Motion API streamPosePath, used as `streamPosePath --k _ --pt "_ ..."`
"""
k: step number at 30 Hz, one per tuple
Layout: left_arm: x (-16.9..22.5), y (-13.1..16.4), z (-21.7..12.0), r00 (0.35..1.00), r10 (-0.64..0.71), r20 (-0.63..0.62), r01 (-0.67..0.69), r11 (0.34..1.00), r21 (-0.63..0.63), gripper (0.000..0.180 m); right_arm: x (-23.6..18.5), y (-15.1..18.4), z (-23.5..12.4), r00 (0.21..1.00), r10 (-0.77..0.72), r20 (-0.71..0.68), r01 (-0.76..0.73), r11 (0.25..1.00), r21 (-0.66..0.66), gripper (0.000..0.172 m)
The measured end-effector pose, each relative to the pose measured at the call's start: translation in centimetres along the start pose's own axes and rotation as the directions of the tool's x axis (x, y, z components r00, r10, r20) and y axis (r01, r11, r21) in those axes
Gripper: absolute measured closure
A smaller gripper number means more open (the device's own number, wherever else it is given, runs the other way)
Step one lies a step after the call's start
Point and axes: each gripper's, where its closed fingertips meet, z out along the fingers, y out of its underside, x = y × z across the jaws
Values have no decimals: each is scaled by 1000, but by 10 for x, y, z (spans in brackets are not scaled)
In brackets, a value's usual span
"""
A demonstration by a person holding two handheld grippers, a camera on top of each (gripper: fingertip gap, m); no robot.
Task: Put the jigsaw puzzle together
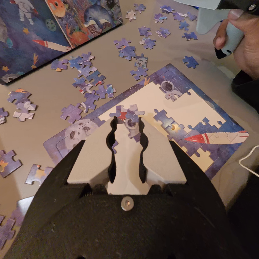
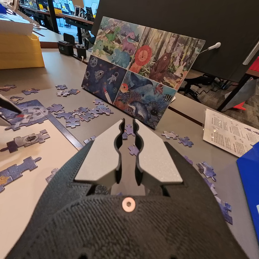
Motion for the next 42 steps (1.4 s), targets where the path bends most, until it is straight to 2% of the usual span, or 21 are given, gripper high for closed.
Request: streamPosePath --k 8,18,21,27,34,42 --pt "49 1 17 986 59 -155 -62 998 -14 151 -1 -1 0 1000 -13 -3 13 1000 0 162" --pt "80 7 27 954 133 -269 -144 989 -22 151 -3 -5 -2 1000 -29 -4 29 1000 5 162" --pt "92 8 31 917 218 -333 -230 973 1 151 -3 -5 -2 999 -33 -3 33 999 3 162" --pt "106 17 48 802 399 -444 -444 896 4 151 -3 -4 -1 999 -35 -3 35 999 1 162" --pt "114 12 56 720 454 -525 -517 855 32 151 -1 -3 -1 1000 -24 -4 24 1000 0 163" --pt "114 9 60 696 453 -557 -523 851 39 151 -3 -4 -2 999 -33 -3 33 999 1 163"
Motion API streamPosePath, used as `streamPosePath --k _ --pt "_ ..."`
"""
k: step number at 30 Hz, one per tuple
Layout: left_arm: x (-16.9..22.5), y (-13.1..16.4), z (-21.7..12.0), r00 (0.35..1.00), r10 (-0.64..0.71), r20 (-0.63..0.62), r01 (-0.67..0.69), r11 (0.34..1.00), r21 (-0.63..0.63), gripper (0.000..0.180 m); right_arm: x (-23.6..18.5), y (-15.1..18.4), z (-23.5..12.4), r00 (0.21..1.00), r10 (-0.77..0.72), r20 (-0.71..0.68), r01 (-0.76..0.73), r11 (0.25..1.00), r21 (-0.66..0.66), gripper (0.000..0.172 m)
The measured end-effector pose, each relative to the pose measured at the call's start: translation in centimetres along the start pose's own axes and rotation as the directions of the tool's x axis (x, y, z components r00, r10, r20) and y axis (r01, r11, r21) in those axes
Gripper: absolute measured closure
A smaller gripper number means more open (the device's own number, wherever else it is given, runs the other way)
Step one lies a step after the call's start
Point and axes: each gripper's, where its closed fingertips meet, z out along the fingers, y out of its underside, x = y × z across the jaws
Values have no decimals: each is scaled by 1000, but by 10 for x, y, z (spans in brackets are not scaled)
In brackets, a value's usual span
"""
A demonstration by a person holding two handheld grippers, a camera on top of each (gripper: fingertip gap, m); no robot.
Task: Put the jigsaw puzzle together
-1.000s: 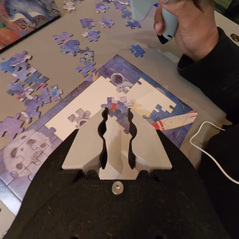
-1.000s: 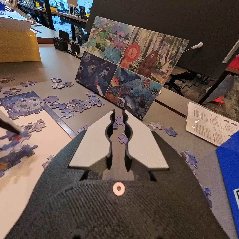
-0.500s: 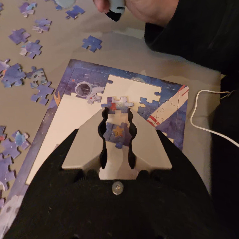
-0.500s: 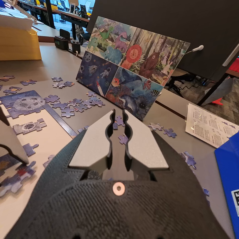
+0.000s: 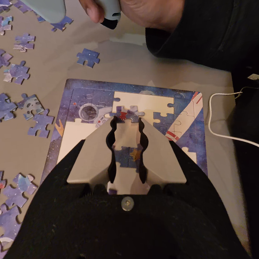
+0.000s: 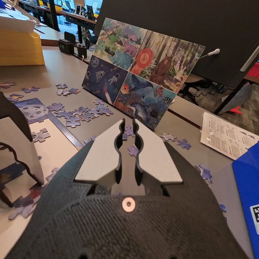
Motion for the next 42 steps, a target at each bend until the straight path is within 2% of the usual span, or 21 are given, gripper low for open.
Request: streamPosePath --k 21,42 --pt "-10 5 -3 999 9 39 -8 1000 -9 150 -2 -1 0 1000 -11 4 11 1000 -3 163" --pt "-3 8 -3 999 -14 40 15 999 -29 151 -2 -2 -1 1000 -26 -1 26 1000 -1 163"
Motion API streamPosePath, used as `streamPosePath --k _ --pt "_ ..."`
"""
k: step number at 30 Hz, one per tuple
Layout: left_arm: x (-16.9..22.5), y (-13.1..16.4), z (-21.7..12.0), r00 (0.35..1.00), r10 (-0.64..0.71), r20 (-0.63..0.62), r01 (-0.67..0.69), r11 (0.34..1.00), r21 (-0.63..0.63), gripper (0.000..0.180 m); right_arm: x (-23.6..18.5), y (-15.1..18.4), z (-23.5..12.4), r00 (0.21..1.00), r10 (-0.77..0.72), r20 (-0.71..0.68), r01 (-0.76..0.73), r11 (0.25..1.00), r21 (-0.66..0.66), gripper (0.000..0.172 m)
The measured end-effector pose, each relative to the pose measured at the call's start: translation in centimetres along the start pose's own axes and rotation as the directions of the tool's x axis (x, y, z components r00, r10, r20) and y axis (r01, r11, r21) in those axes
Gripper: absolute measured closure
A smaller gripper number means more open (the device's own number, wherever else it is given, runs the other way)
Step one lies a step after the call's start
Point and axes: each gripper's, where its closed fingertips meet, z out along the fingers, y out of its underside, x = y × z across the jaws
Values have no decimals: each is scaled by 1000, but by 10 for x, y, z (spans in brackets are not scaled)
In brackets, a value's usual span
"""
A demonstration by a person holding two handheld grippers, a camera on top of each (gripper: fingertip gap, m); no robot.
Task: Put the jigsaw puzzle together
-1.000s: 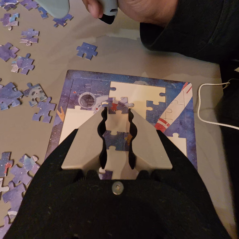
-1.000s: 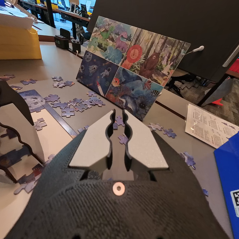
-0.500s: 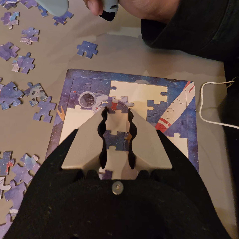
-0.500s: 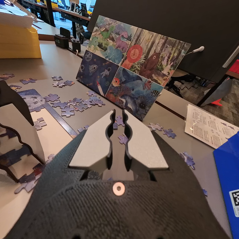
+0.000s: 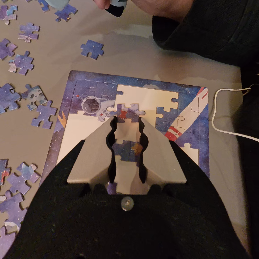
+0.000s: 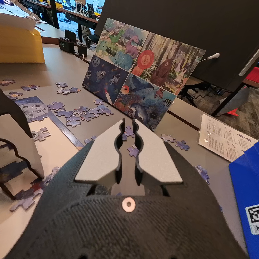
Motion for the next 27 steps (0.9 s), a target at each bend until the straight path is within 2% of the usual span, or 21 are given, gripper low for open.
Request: streamPosePath --k 7,12,15,18,22,27 --pt "-9 -10 -12 996 -70 59 64 993 100 151 -3 -4 -2 998 55 40 -57 998 33 159" --pt "-33 -23 -35 971 -193 143 153 955 253 151 -17 -11 -3 972 165 169 -178 982 65 146" --pt "-53 -30 -56 937 -278 213 189 913 361 151 -28 -19 -5 928 253 273 -286 954 88 139" --pt "-73 -34 -77 889 -353 292 196 870 453 151 -41 -26 -8 844 354 402 -416 907 74 136" --pt "-87 -40 -97 837 -393 381 156 838 522 151 -62 -32 -9 673 476 565 -576 818 -3 136" --pt "-86 -49 -100 814 -345 467 74 860 506 151 -92 -28 -6 438 591 678 -674 715 -188 138"
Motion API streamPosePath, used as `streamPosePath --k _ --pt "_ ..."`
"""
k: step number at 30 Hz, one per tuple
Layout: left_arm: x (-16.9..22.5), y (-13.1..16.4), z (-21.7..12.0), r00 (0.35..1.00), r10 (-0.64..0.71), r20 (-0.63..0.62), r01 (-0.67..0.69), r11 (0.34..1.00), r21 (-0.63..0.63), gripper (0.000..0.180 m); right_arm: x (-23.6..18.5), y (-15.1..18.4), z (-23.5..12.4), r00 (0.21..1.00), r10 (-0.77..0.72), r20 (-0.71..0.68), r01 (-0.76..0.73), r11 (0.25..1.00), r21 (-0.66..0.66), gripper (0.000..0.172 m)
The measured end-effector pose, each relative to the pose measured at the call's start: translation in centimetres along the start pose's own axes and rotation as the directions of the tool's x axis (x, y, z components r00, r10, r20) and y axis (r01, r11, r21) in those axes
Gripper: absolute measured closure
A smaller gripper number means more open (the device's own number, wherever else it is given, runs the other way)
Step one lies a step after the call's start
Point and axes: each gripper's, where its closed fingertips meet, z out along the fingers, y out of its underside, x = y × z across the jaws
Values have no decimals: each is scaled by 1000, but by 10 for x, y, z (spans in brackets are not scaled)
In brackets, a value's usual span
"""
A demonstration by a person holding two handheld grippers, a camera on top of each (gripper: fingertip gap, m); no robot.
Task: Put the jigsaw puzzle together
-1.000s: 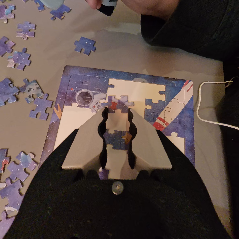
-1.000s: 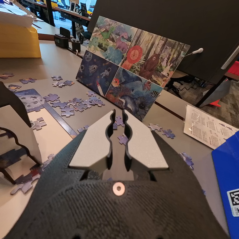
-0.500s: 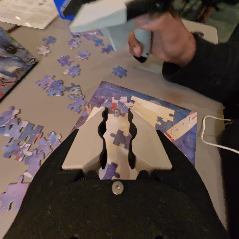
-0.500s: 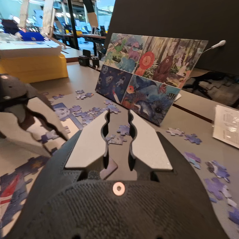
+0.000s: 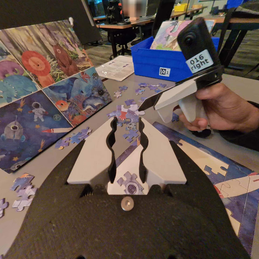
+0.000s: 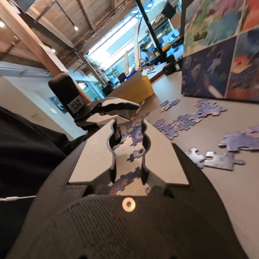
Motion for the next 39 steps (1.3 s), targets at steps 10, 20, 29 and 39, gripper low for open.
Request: streamPosePath --k 10,20,29,39 --pt "18 -4 5 999 33 -20 -32 999 19 151 7 -5 -9 994 109 25 -110 993 31 169" --pt "15 -6 1 995 -79 -67 81 996 26 143 12 -3 -17 995 96 -3 -96 995 -23 172" --pt "46 4 -14 783 -432 -448 384 902 -199 175 -16 32 -10 986 -136 94 157 945 -287 172" --pt "59 11 -13 688 -542 -481 486 838 -248 180 -17 8 -7 985 -160 64 167 978 -122 172"
